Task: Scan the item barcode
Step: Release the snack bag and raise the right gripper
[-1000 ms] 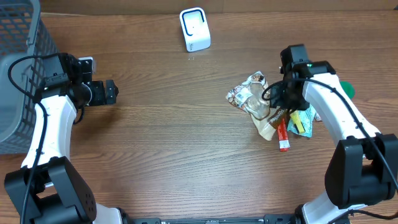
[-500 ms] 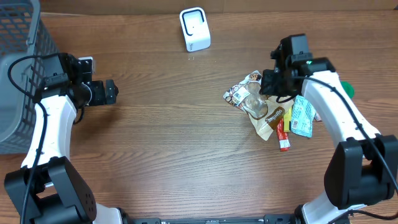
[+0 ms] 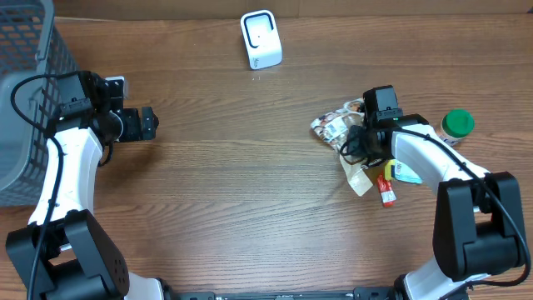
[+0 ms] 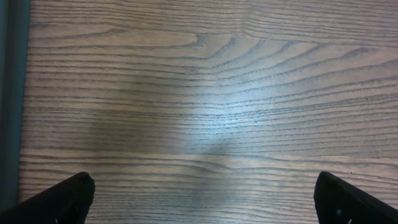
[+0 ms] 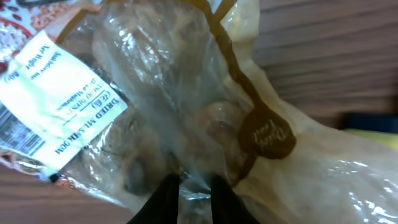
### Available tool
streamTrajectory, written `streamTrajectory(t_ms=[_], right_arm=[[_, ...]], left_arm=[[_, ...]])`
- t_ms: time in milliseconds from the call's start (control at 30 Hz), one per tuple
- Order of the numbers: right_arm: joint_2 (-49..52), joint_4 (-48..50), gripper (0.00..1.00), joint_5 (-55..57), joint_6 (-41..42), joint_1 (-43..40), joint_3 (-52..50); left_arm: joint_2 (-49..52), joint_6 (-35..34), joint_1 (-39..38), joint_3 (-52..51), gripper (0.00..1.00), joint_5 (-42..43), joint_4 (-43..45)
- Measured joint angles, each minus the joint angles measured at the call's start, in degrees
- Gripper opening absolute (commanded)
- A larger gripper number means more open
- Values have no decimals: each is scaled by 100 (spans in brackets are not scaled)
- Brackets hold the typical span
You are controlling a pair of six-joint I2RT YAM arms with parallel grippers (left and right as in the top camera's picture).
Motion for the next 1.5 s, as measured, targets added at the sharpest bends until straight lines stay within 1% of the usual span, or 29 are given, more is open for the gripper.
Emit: streamTrajectory(t_ms=[167,333,367,433,533,567,600,633,667,833,1500], right_arm=[[-20,-203,20,710,105,-175,0],[-52,-315,21,925,107,-356,13],[-61,-426,25,918,105,-369,61],[-122,-721,30,868,94,-391,295],[-245,-1097,44,702,90,-396,776],[-326,-1154,52,640,76,-396,951],[-400,-1174,64,597,72,-396,1084],[-485,-1176,91,553,55,-396,1207],[-562,-1174,100,525,98,-396,1296],[-675,-1307,100,444,94,-396,1373],[-673,-1305,100,420,90,-396,1373]], left_arm=[[0,0,0,0,100,0,0],[0,0,0,0,100,0,0],[0,0,0,0,100,0,0],[0,0,0,0,100,0,0],[0,0,0,0,100,0,0],[0,0,0,0,100,0,0],[0,0,0,0,100,0,0],[0,0,0,0,100,0,0],[0,0,0,0,100,0,0],[0,0,0,0,100,0,0],[0,0,0,0,100,0,0]])
